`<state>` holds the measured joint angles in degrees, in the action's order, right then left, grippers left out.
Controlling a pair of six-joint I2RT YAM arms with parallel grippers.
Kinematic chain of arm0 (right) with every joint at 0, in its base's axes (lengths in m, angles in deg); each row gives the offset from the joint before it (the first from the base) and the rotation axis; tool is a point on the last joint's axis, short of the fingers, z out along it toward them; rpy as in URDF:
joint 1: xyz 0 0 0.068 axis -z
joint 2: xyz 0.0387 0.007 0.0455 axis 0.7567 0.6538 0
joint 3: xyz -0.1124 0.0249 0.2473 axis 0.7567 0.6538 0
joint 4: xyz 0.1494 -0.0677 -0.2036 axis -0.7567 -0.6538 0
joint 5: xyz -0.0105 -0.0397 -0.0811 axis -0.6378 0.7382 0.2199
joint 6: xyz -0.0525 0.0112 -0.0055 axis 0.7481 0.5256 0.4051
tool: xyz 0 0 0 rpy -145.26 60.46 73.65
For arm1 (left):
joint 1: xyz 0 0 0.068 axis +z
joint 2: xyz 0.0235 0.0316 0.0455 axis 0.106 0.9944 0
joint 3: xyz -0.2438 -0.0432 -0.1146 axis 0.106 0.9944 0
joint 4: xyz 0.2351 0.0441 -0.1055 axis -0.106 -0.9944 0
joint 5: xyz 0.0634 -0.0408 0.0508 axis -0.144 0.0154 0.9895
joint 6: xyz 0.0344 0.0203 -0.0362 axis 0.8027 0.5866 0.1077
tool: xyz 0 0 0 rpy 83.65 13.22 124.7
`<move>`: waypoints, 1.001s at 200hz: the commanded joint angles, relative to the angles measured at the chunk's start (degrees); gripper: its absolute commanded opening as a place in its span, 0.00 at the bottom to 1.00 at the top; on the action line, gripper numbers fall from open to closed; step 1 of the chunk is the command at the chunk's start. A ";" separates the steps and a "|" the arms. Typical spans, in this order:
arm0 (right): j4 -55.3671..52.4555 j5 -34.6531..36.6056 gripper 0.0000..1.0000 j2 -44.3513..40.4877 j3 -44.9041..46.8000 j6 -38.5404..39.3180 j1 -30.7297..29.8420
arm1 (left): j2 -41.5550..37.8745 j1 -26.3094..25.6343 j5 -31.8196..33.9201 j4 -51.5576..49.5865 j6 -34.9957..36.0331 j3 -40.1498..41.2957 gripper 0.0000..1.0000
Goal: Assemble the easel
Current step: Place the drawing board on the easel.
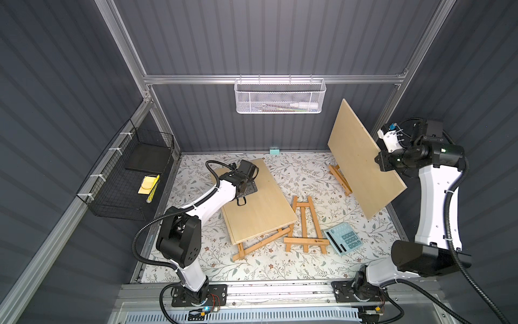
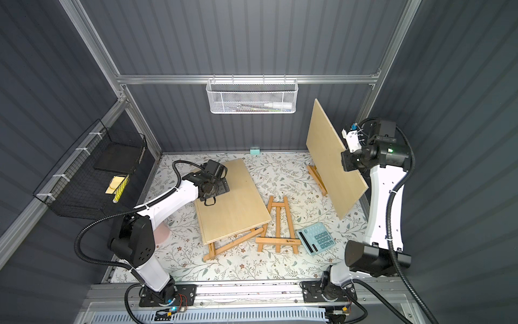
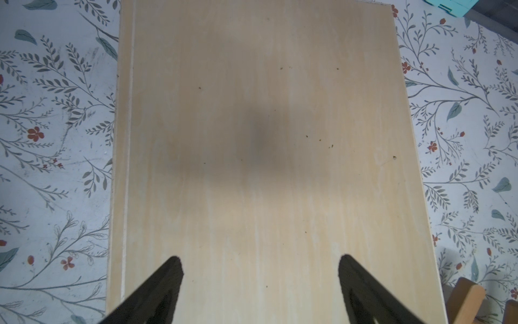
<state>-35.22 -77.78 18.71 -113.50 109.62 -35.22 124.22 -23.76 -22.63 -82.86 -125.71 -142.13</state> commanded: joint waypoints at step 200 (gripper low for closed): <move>15.24 -11.36 0.00 2.27 4.36 -3.39 -0.45 | -0.47 0.36 0.88 -2.35 -0.53 -0.26 0.89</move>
<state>-26.28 -78.57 21.07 -105.63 108.74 -34.80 124.20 -23.76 -22.59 -83.27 -126.05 -141.69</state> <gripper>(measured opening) 0.102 0.894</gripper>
